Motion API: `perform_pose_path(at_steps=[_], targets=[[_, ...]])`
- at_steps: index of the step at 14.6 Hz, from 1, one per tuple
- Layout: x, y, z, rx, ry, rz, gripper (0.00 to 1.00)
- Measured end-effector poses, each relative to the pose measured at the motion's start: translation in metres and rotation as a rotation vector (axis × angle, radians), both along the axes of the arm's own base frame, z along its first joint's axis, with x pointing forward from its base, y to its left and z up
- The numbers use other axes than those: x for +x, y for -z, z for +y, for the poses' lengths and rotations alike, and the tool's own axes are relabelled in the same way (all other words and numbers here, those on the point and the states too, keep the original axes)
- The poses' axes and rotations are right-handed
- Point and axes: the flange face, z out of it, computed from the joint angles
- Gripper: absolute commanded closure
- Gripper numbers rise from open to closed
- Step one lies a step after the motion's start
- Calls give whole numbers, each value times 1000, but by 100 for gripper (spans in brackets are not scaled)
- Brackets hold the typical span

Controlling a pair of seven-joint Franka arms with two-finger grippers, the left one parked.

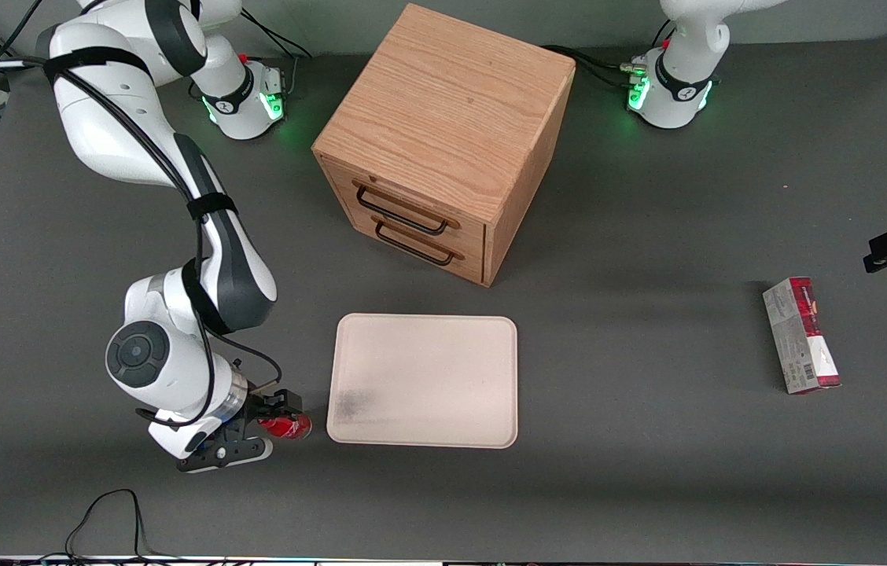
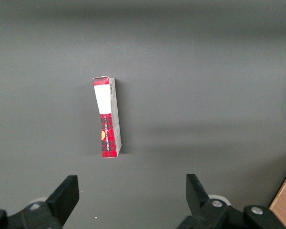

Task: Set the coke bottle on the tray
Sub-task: 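Close the right gripper around the bottle's neck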

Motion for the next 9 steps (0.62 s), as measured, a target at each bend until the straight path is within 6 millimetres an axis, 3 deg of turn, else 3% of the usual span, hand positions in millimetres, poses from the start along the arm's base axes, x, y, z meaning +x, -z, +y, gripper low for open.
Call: perform_pose_path(at_steps=[2,4,7,9], targets=[[0,7,0,-2,0,9,10],[0,15,0,-4,0,17,29],[0,21,-1,-6,1,24,96],[0,21,-1,-5,2,22,100]])
